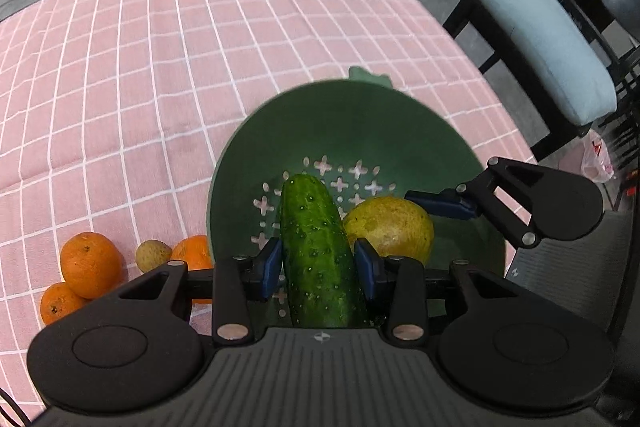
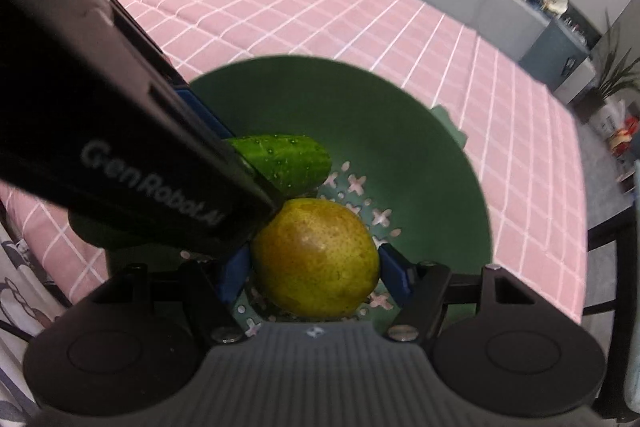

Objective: Organize fruits
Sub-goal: 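Carry the cucumber with the left tool into the green colander while the right tool drops the pear there, then grasp an orange with the left tool while the right tool grasps another orange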

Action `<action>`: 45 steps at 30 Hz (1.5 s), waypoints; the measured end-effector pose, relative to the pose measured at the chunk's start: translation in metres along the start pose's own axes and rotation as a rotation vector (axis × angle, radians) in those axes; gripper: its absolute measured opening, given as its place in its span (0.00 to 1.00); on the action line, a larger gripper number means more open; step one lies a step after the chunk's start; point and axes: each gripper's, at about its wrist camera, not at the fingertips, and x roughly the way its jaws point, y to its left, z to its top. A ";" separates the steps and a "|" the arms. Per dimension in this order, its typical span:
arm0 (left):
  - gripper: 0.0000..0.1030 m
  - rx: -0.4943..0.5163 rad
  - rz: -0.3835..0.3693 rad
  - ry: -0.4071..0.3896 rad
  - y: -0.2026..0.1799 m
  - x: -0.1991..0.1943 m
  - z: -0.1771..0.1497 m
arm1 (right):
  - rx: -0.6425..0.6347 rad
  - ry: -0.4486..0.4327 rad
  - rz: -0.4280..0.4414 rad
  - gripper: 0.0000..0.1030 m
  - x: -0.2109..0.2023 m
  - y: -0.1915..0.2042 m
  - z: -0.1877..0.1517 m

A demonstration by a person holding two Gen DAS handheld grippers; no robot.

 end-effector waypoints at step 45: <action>0.53 -0.031 0.043 -0.269 0.111 -0.099 -0.062 | -0.119 -0.303 0.133 0.65 -0.039 0.093 0.061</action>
